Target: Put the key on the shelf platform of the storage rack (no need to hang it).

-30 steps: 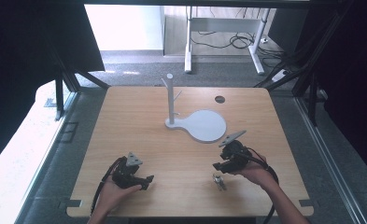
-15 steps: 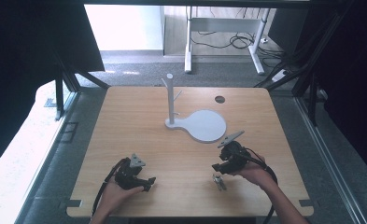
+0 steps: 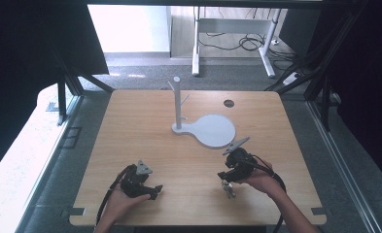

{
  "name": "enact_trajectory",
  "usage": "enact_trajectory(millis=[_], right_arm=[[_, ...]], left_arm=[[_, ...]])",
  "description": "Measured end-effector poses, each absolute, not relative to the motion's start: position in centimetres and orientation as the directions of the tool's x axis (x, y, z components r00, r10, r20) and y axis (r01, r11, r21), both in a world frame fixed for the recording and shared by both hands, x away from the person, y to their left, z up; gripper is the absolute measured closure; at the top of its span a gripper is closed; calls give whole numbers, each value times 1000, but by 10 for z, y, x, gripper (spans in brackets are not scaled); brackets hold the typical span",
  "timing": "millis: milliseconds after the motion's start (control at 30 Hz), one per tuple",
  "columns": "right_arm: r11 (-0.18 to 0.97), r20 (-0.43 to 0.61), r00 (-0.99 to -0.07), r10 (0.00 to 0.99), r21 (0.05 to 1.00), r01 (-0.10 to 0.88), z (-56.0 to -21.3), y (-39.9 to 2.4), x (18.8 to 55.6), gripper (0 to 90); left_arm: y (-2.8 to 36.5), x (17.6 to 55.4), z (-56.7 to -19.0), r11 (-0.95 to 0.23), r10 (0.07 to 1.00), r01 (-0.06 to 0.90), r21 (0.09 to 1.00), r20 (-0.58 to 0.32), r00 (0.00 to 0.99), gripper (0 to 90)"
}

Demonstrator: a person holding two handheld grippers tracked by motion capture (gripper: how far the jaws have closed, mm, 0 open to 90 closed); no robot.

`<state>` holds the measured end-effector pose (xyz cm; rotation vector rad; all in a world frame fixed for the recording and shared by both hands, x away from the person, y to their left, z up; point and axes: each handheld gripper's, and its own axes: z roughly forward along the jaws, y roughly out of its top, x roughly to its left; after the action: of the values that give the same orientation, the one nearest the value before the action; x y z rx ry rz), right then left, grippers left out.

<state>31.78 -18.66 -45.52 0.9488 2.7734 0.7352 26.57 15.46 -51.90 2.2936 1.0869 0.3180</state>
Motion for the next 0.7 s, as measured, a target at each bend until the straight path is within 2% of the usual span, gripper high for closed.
enact_trajectory(millis=[700], right_arm=[[714,35,-824,565,479,510,-458,-165,316,467]], left_arm=[[154,266,-520,-508,766,630,588,-26,642,183]])
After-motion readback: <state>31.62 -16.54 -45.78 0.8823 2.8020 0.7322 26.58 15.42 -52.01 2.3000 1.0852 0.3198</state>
